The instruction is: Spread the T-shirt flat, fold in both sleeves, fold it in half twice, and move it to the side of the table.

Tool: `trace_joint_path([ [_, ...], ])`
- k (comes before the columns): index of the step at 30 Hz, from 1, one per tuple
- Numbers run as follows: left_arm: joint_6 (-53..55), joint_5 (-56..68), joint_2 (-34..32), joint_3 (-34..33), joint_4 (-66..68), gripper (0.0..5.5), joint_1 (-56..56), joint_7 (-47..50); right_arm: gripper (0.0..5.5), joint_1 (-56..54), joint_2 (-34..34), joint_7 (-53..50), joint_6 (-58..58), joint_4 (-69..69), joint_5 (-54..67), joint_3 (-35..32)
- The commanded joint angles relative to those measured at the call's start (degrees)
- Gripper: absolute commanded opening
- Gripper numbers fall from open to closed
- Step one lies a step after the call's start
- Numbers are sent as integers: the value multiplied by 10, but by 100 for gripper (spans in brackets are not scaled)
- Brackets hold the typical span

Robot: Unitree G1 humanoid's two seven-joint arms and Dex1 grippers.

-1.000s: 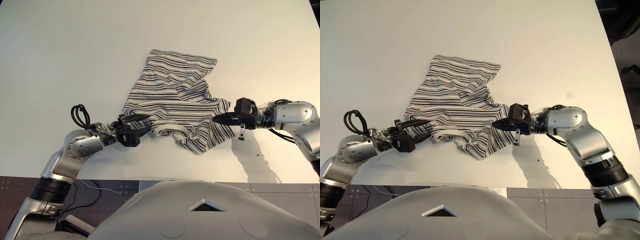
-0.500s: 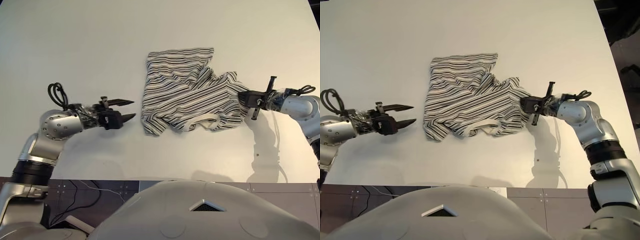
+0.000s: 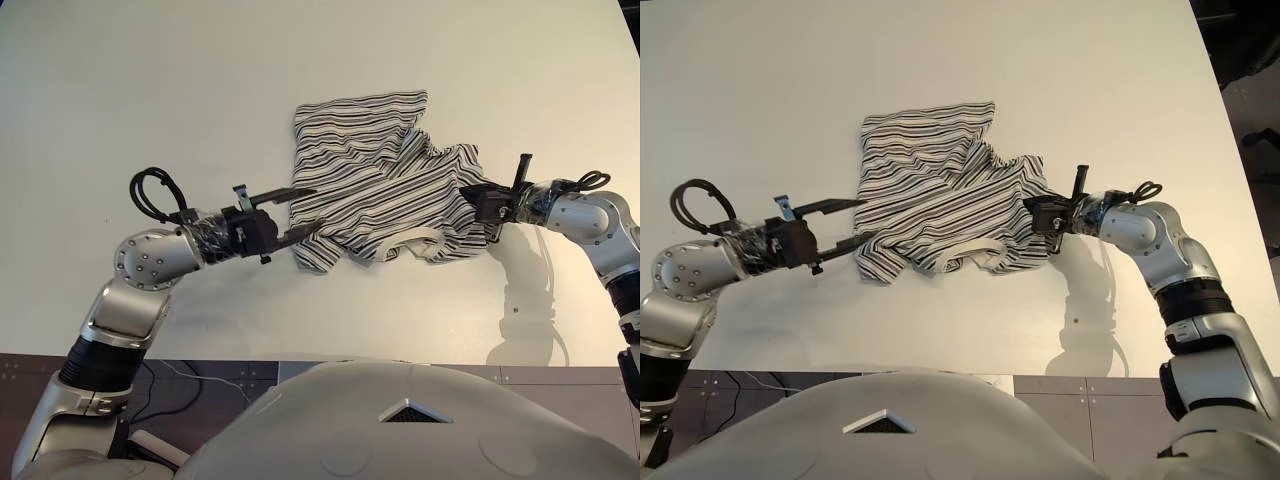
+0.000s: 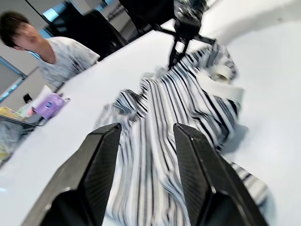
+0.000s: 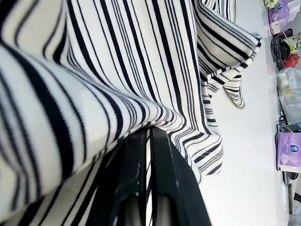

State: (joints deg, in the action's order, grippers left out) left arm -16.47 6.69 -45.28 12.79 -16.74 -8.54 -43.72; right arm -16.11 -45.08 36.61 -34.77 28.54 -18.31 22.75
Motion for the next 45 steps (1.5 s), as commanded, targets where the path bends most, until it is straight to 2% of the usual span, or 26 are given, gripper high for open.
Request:
trace_joint_path([
  [1,-25,-115,28,56,47,207,-10,19,12,4,15,19,8,-8,-6,6],
  [10,-159,-267,-22,79,263,207,6,59,12,14,15,23,9,-24,-6,-6],
  [13,-202,-265,-43,79,295,207,18,56,12,22,11,17,7,-30,-14,-8],
  [17,-286,-234,-118,72,310,207,20,19,12,46,-7,2,4,-46,-32,-16],
  [21,-337,-195,-169,64,358,207,74,-28,12,69,-6,-30,4,-69,-60,-19],
  [28,-364,-168,-156,62,429,207,183,-84,12,89,-1,-95,-14,-112,-110,-24],
  [32,-344,-198,-124,37,416,207,188,-31,12,92,-5,-106,-16,-127,-115,-29],
  [34,-331,-189,-119,16,384,207,169,-9,12,101,-17,-94,-15,-148,-91,-42],
  [36,-311,-152,-122,-5,308,207,121,3,12,126,-29,-57,9,-201,-14,-67],
  [39,-294,-105,-142,-45,148,207,-12,19,12,180,-58,8,73,-312,125,-112],
  [42,-285,-109,-154,-99,40,207,-136,24,12,272,-107,67,132,-414,224,-158],
  [45,-275,-166,-136,-119,-35,207,-263,27,12,362,-169,143,126,-438,241,-162],
])
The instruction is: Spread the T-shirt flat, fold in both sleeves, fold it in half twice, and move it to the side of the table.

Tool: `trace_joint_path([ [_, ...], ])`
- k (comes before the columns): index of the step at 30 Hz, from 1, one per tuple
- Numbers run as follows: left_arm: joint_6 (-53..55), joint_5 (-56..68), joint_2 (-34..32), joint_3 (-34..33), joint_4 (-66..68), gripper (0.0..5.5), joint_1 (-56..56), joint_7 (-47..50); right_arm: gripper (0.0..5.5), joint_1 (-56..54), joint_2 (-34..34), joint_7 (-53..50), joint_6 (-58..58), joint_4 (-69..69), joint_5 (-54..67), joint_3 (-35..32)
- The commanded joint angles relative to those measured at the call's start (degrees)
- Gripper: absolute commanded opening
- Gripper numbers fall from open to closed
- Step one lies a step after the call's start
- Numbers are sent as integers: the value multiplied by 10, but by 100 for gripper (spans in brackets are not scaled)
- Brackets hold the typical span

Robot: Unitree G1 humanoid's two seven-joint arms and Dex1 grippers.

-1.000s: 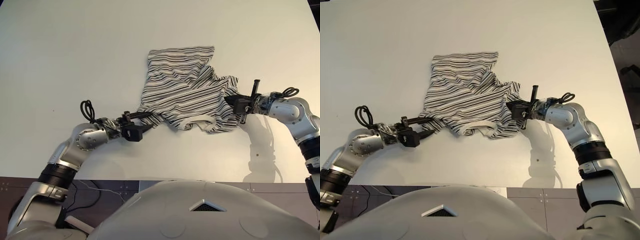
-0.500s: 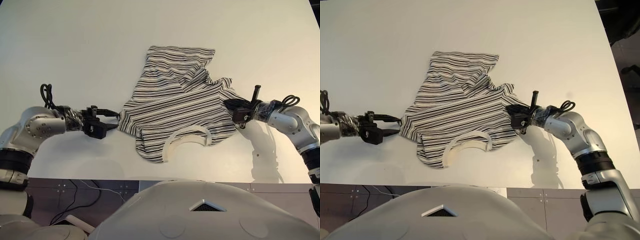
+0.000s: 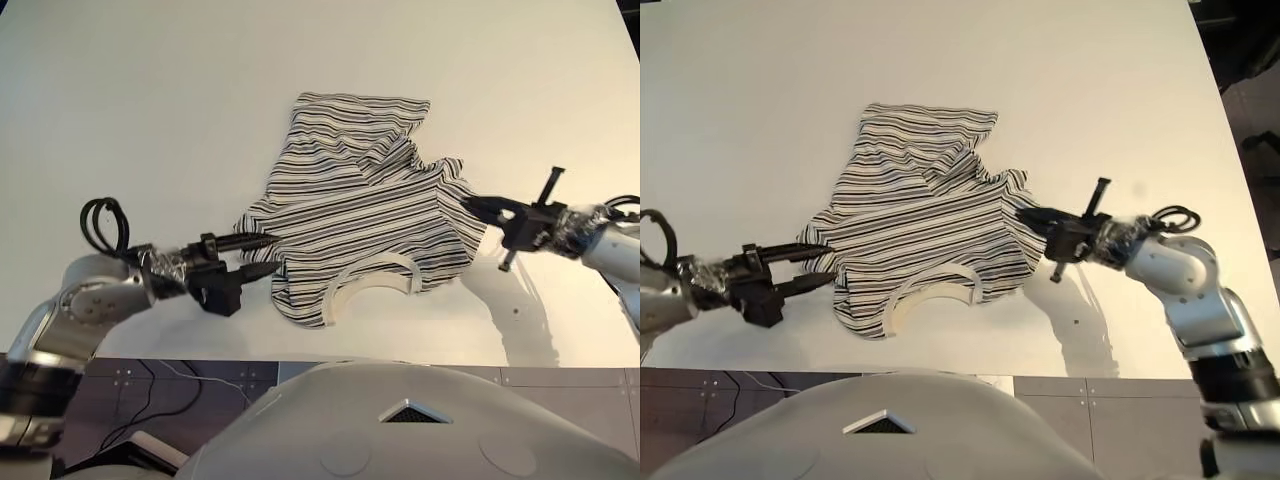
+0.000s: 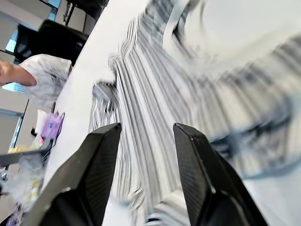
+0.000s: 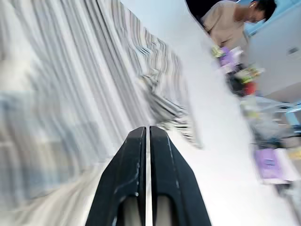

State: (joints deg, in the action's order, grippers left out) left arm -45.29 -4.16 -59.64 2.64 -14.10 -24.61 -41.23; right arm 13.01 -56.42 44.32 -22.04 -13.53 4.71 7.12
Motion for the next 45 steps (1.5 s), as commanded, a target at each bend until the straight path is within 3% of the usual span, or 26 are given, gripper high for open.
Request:
trace_joint_path([
  [1,24,-85,28,-15,-76,207,-127,11,12,72,-63,89,-4,-8,10,0],
  [8,51,-248,115,9,-58,223,-152,78,10,38,-44,144,-44,59,-43,39],
  [18,35,-302,88,20,-13,223,-134,94,10,-69,11,142,-11,88,-20,34],
  [23,37,-301,85,18,-7,223,-116,107,10,-39,-9,149,-52,100,-50,38],
  [28,37,-312,80,13,8,223,-95,120,118,-34,-12,132,-93,128,-83,32],
  [40,30,-370,79,51,47,223,-38,146,120,-87,23,54,-198,221,-203,60],
  [45,19,-376,69,62,77,130,-5,162,122,-84,36,18,-218,234,-231,76],
])
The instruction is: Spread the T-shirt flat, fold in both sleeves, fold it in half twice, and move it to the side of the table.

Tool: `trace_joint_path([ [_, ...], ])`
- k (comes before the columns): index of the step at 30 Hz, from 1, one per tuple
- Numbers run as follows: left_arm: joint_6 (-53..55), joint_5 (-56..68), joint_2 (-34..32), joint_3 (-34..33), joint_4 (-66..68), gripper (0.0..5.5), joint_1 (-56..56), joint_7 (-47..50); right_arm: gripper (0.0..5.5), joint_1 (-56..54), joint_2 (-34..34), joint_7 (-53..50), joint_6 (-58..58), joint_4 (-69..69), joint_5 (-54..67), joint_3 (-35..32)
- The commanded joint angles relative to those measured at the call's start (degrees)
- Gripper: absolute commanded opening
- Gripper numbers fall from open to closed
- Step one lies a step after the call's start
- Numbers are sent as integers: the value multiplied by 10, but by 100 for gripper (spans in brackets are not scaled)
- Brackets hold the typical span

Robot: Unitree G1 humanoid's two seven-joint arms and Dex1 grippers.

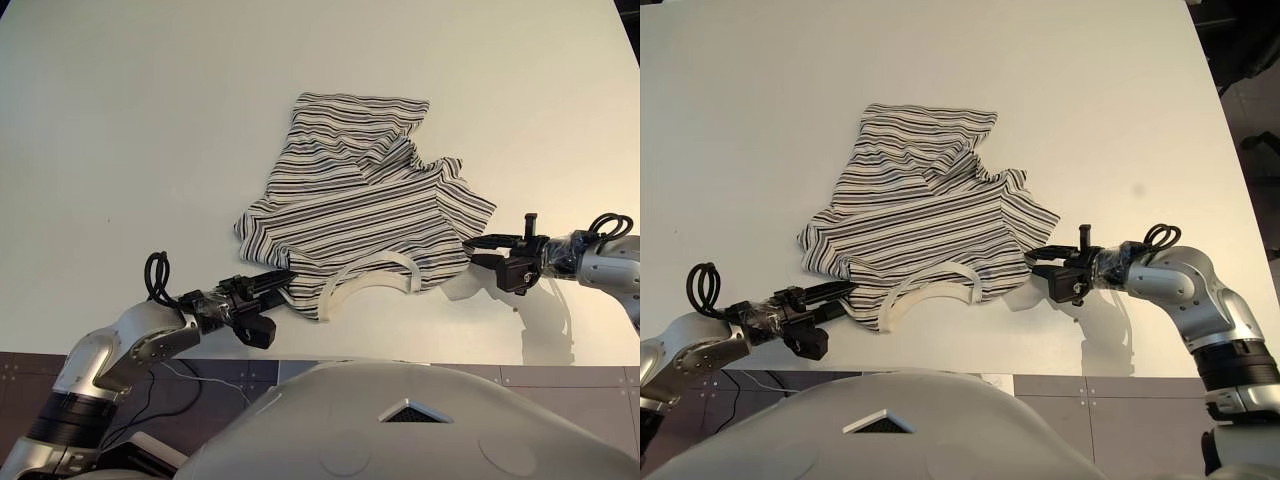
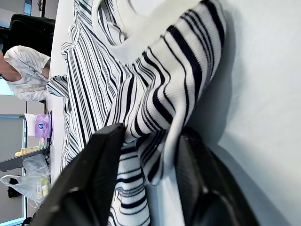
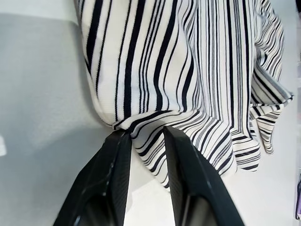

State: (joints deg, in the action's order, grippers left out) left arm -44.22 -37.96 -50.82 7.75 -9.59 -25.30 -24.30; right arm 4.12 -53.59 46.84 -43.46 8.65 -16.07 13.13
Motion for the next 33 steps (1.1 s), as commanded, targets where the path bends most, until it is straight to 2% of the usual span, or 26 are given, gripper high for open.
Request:
trace_joint_path([
  [1,7,-40,-21,10,34,106,2,-2,122,5,7,-12,-6,15,-24,18],
  [2,6,-41,-22,10,36,93,2,4,122,7,5,-14,-6,19,-22,19],
  [7,2,-44,-25,3,34,12,-1,30,22,1,1,-24,-9,38,-18,21],
  [13,-3,-26,-21,-5,19,10,3,47,12,-8,7,-30,-8,42,-6,24],
  [18,7,125,-15,-44,-15,10,6,42,12,-2,19,-7,72,-27,111,-4],
  [23,86,313,-14,-124,-107,10,0,20,12,9,-32,39,259,-178,315,-103],
  [26,209,402,-14,-149,-147,10,89,-1,12,-87,-32,37,408,-226,408,-132],
  [30,332,412,-12,-77,-56,10,303,-92,12,-310,33,43,558,-155,413,-81],
  [32,370,418,-5,-58,-26,10,358,-125,12,-338,44,63,577,-145,395,-60],
  [33,382,421,-7,-47,-34,10,344,-145,12,-302,43,77,571,-171,380,-37],
])
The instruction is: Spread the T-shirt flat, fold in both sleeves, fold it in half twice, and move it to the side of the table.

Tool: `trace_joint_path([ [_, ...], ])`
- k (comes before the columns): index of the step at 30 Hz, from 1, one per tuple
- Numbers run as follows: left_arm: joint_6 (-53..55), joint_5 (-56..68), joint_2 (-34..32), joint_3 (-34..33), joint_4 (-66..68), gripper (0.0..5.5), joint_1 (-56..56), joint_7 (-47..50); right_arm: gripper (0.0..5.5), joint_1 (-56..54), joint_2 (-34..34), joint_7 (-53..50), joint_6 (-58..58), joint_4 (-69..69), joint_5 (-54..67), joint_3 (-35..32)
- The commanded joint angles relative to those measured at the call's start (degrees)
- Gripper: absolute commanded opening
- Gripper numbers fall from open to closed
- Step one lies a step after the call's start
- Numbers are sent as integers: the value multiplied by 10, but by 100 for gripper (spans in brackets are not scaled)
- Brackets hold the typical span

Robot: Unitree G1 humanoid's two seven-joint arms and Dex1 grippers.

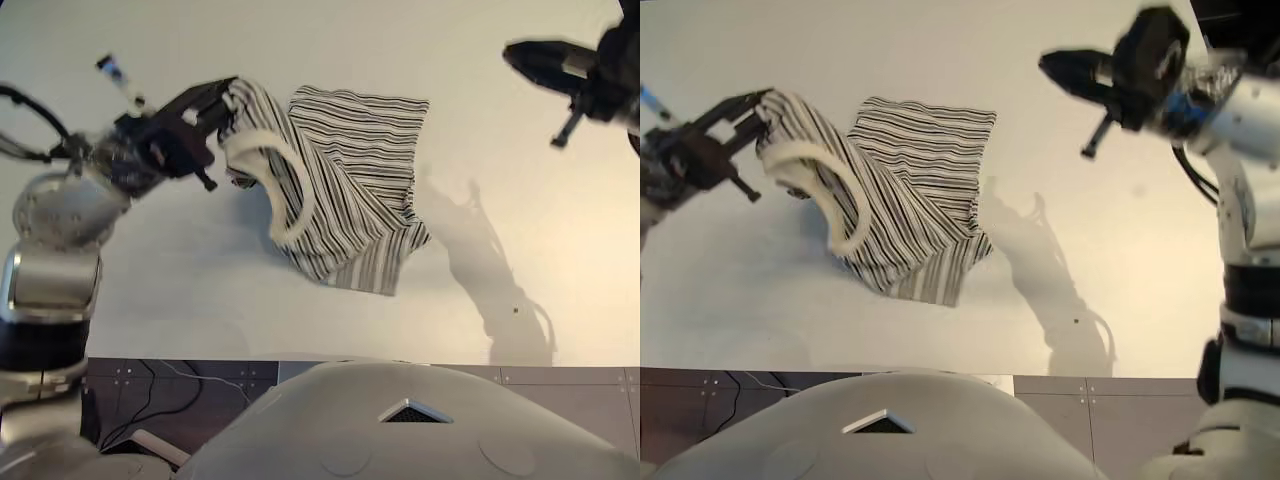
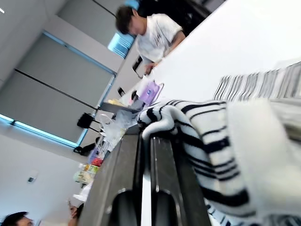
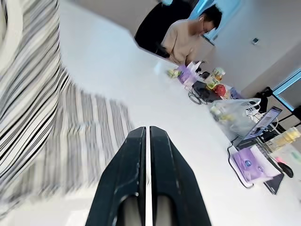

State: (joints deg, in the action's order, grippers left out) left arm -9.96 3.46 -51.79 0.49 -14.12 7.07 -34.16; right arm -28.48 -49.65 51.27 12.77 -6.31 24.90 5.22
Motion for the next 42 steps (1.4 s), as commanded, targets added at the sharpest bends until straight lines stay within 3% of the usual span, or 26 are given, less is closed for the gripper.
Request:
trace_joint_path([
  [1,39,7,1,35,1,10,-1,-63,12,64,3,43,6,-51,-36,60],
  [8,18,-13,-3,50,-9,10,-68,-119,12,278,99,19,31,-143,-33,168],
  [14,20,-5,5,48,-1,10,-41,-146,12,285,189,-53,-52,-5,-185,253],
  [19,21,-2,5,45,-23,10,-65,-158,12,292,189,-85,-109,55,-295,289],
  [23,29,3,3,26,-55,10,-101,-154,12,316,71,-49,-151,44,-342,254],
  [27,67,58,13,-24,-109,10,-166,-147,12,265,-64,29,-236,124,-301,158],
  [32,71,60,21,16,-210,10,-246,-163,12,127,-82,73,-375,277,-338,142],
  [35,11,-31,20,61,-201,10,-292,-150,12,86,-54,62,-424,305,-354,140],
  [39,-95,-152,15,97,-162,10,-359,-116,12,132,-58,58,-450,226,-316,111],
  [42,-146,-216,18,83,-124,10,-406,-69,69,241,-96,42,-496,140,-264,54],
])
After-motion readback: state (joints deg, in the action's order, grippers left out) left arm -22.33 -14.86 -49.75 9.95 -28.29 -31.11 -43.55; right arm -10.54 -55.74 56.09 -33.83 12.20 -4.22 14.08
